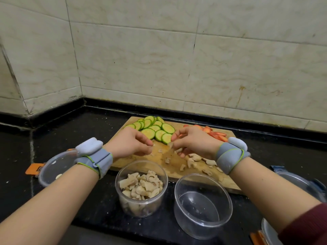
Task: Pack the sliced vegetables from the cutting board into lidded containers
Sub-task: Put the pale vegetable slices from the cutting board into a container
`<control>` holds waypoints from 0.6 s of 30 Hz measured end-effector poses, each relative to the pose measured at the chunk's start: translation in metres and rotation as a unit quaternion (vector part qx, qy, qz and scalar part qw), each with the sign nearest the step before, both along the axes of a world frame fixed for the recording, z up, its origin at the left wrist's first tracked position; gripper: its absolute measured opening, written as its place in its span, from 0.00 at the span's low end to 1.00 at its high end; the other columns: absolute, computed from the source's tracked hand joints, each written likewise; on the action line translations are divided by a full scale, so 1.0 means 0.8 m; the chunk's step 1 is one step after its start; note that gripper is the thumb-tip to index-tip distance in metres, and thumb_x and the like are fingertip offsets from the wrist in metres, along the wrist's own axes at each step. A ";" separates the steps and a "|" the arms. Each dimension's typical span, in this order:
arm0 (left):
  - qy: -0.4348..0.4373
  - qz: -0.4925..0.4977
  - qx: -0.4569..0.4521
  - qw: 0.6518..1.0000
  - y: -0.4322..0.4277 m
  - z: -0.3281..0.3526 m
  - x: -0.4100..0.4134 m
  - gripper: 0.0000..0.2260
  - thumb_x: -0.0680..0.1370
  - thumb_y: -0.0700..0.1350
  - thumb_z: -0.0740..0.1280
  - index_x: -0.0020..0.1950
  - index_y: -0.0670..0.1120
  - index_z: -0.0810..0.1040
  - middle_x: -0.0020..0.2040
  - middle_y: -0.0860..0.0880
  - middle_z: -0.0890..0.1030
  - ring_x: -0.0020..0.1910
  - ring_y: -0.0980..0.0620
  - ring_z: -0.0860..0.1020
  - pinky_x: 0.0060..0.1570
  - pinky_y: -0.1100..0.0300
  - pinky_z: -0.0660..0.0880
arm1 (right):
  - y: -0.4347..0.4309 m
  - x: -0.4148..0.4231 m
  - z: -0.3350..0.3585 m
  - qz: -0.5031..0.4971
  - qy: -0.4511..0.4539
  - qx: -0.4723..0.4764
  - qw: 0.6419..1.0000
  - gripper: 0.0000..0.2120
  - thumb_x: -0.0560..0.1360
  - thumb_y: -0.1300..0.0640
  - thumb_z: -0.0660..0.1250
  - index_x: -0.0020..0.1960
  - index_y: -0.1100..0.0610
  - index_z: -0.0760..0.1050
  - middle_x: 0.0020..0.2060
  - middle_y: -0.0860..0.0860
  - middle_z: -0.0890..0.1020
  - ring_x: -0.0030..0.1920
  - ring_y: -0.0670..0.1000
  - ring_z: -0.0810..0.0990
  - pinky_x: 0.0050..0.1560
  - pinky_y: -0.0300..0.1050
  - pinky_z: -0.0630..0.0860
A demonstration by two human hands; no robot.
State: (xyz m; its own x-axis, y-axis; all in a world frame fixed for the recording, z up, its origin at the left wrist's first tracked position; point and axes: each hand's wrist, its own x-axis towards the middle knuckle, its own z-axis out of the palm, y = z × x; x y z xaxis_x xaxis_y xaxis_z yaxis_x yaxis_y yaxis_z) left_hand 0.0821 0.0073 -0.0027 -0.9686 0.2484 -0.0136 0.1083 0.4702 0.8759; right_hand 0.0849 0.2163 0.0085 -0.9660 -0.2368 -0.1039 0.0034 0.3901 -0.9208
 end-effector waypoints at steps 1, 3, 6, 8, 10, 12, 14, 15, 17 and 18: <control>0.002 0.001 -0.009 1.000 -0.006 -0.001 0.007 0.06 0.69 0.35 0.75 0.45 0.40 0.83 0.35 0.46 0.84 0.34 0.53 0.80 0.38 0.65 0.80 | -0.008 0.006 0.001 0.019 -0.008 0.004 1.000 0.08 0.72 0.73 0.64 0.45 0.61 0.72 0.31 0.59 0.77 0.25 0.50 0.75 0.26 0.38 0.76; 0.010 0.007 -0.031 0.999 -0.017 -0.003 0.022 0.05 0.69 0.36 0.75 0.44 0.41 0.84 0.31 0.51 0.82 0.32 0.55 0.80 0.37 0.67 0.79 | -0.027 0.019 0.000 0.064 -0.020 0.017 0.998 0.08 0.73 0.73 0.64 0.45 0.61 0.72 0.35 0.61 0.77 0.26 0.50 0.75 0.27 0.38 0.77; 0.028 0.012 -0.071 0.997 -0.028 -0.004 0.038 0.06 0.68 0.39 0.77 0.43 0.44 0.84 0.30 0.52 0.81 0.32 0.57 0.80 0.36 0.70 0.77 | -0.051 0.032 -0.007 0.116 -0.033 0.048 0.992 0.08 0.73 0.73 0.63 0.47 0.62 0.72 0.35 0.61 0.77 0.25 0.49 0.77 0.27 0.38 0.77; 0.041 0.006 -0.111 0.993 -0.031 -0.004 0.045 0.05 0.68 0.41 0.77 0.42 0.47 0.85 0.31 0.52 0.81 0.29 0.61 0.77 0.31 0.75 0.71 | -0.060 0.035 -0.012 0.135 -0.031 0.087 0.987 0.08 0.73 0.73 0.65 0.48 0.63 0.72 0.36 0.60 0.78 0.26 0.49 0.78 0.29 0.39 0.80; 0.043 -0.001 -0.132 0.990 -0.035 -0.005 0.052 0.06 0.68 0.42 0.77 0.43 0.48 0.85 0.34 0.51 0.83 0.31 0.60 0.77 0.30 0.75 0.70 | -0.068 0.038 -0.014 0.147 -0.025 0.124 0.981 0.08 0.73 0.71 0.66 0.50 0.63 0.74 0.39 0.61 0.79 0.32 0.53 0.80 0.34 0.41 0.81; 0.036 -0.014 -0.138 0.990 -0.039 -0.005 0.056 0.06 0.69 0.43 0.76 0.46 0.47 0.85 0.39 0.48 0.85 0.36 0.56 0.81 0.37 0.72 0.75 | -0.071 0.040 -0.013 0.147 -0.018 0.152 0.977 0.06 0.73 0.68 0.67 0.49 0.62 0.76 0.41 0.61 0.80 0.40 0.59 0.82 0.40 0.46 0.82; 0.024 -0.026 -0.134 0.990 -0.039 -0.003 0.058 0.06 0.71 0.42 0.74 0.48 0.45 0.85 0.42 0.47 0.86 0.41 0.52 0.84 0.45 0.65 0.79 | -0.070 0.040 -0.009 0.136 -0.006 0.172 0.976 0.04 0.74 0.66 0.67 0.49 0.61 0.77 0.42 0.61 0.80 0.43 0.63 0.82 0.44 0.51 0.82; 0.022 -0.028 -0.127 0.991 -0.041 -0.002 0.060 0.06 0.72 0.41 0.72 0.48 0.44 0.85 0.42 0.46 0.86 0.43 0.51 0.84 0.47 0.62 0.80 | -0.069 0.041 -0.006 0.130 0.001 0.179 0.975 0.05 0.74 0.66 0.66 0.49 0.62 0.78 0.43 0.60 0.81 0.43 0.63 0.83 0.44 0.50 0.82; 0.044 -0.026 -0.138 0.989 -0.042 -0.002 0.061 0.06 0.73 0.40 0.71 0.49 0.46 0.85 0.43 0.49 0.86 0.44 0.52 0.84 0.47 0.65 0.79 | -0.067 0.042 0.000 0.121 0.010 0.184 0.975 0.06 0.75 0.67 0.64 0.51 0.64 0.77 0.44 0.59 0.81 0.41 0.59 0.83 0.41 0.46 0.82; 0.069 -0.020 -0.157 0.985 -0.042 -0.003 0.062 0.07 0.73 0.40 0.71 0.48 0.48 0.85 0.43 0.51 0.85 0.43 0.54 0.83 0.44 0.70 0.77 | -0.066 0.043 0.002 0.122 0.009 0.182 0.976 0.07 0.76 0.67 0.64 0.52 0.65 0.77 0.44 0.60 0.81 0.41 0.58 0.82 0.40 0.44 0.82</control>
